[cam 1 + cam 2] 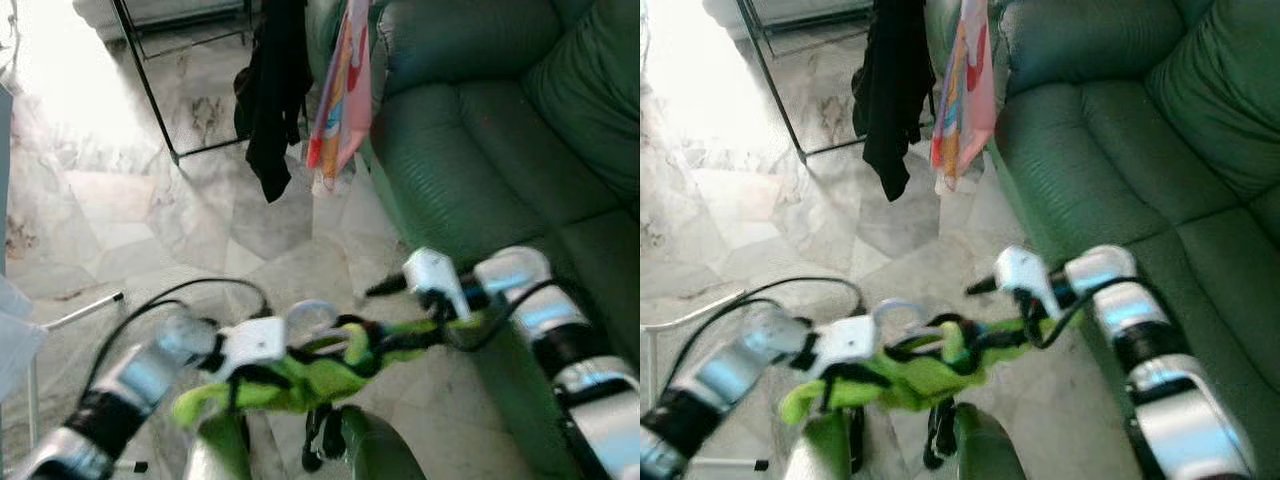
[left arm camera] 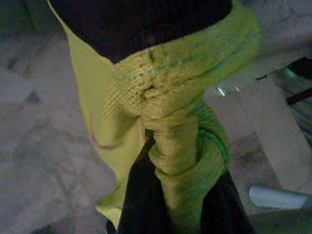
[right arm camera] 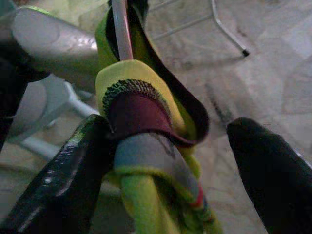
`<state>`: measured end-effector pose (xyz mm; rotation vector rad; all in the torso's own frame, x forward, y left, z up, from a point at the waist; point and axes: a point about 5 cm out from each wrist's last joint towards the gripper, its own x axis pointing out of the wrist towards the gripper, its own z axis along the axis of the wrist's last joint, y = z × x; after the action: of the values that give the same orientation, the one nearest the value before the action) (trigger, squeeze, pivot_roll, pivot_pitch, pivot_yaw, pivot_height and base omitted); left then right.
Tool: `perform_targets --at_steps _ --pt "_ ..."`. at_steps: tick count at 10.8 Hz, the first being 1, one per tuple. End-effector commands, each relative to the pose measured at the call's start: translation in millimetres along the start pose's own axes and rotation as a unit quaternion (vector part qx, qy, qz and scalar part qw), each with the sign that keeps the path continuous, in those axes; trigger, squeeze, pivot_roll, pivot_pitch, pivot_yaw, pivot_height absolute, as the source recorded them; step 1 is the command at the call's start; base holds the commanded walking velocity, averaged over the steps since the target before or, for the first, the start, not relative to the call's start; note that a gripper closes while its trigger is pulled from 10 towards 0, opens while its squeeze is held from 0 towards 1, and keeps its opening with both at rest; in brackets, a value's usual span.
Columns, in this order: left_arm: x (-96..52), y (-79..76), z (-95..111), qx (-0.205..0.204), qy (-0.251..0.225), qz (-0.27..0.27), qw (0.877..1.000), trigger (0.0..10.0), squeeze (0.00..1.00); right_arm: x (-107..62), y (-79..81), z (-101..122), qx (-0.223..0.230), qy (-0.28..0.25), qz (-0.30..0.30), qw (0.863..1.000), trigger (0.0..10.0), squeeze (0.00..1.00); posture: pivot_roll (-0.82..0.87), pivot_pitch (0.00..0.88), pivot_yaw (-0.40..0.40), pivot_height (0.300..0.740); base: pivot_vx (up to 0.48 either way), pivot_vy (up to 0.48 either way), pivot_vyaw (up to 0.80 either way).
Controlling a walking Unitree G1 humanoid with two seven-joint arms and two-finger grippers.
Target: Hang hanger
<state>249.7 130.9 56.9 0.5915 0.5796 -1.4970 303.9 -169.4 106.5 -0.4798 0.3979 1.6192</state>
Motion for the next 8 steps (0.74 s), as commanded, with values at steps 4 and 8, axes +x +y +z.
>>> perform_targets --at_steps 4,8 --pt "0.9 1.6 9 0.024 -0.006 -0.004 1.000 10.0 0.00 -4.9 3.9 -10 0.006 0.046 0.044 0.998 0.0 0.00 0.06 0.217 -0.107 0.740 0.000 0.000 0.00" --pt "1.8 12.0 9 0.024 -0.015 0.030 0.999 10.0 0.00 -13.6 2.4 -13 0.018 0.064 0.056 0.996 0.0 0.00 0.05 0.216 -0.112 0.740 0.000 0.000 0.00"
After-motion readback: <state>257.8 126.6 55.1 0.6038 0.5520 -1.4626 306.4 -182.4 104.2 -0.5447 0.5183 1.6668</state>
